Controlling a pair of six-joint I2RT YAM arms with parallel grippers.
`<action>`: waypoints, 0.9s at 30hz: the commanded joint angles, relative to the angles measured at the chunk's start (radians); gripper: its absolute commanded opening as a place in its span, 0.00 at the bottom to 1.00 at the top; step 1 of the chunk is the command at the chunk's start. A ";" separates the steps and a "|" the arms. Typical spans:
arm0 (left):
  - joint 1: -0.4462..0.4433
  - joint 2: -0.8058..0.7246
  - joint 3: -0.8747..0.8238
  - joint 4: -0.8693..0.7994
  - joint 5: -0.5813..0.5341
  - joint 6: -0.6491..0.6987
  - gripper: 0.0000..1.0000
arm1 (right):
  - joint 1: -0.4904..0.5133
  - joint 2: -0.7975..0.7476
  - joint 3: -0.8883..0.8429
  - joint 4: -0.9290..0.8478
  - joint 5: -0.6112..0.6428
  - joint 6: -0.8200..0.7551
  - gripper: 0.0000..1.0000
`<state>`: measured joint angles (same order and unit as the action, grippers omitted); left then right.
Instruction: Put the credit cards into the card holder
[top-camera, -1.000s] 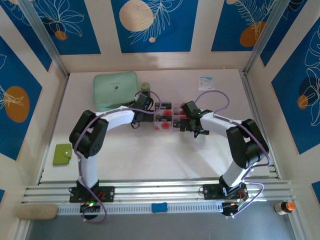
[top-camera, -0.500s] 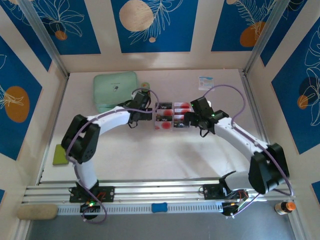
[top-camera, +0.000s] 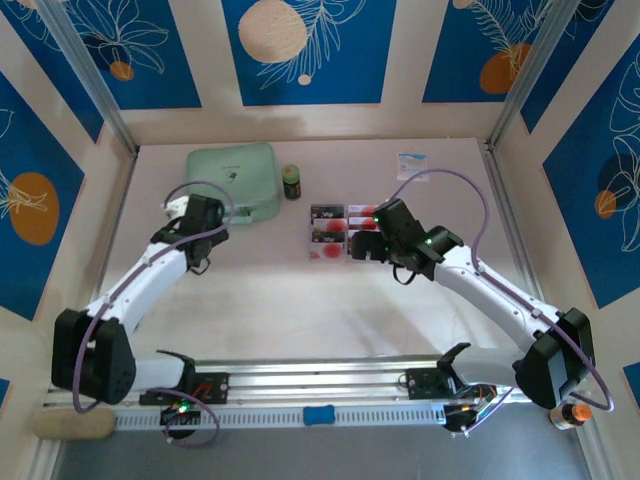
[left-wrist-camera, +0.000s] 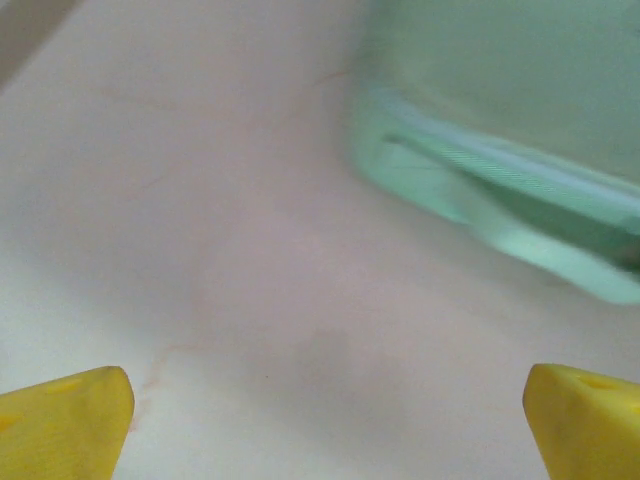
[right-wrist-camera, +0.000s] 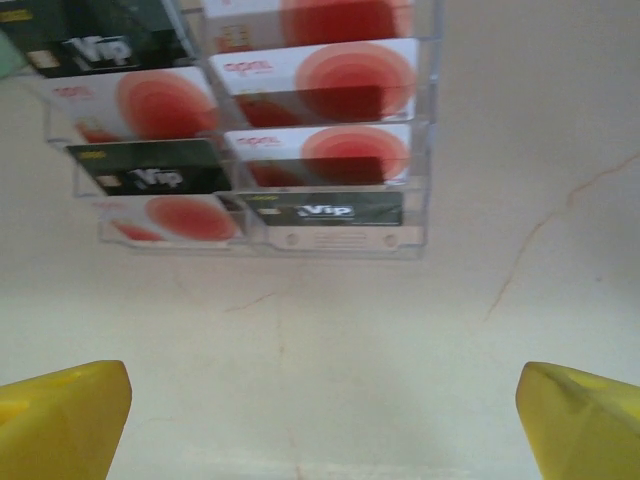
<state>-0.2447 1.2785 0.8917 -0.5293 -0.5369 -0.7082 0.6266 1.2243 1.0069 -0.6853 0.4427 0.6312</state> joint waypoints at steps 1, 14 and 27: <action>0.114 -0.041 -0.057 -0.085 -0.063 -0.058 1.00 | 0.036 0.010 0.017 0.004 -0.037 0.027 0.99; 0.640 0.044 -0.128 -0.020 0.116 0.070 1.00 | 0.134 0.066 -0.010 0.102 -0.132 0.034 0.99; 0.748 0.131 -0.198 0.129 0.314 0.086 1.00 | 0.102 -0.001 -0.081 0.121 -0.124 0.052 0.99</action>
<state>0.4892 1.4021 0.7151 -0.4404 -0.2985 -0.6189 0.7429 1.2610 0.9417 -0.5751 0.3313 0.6666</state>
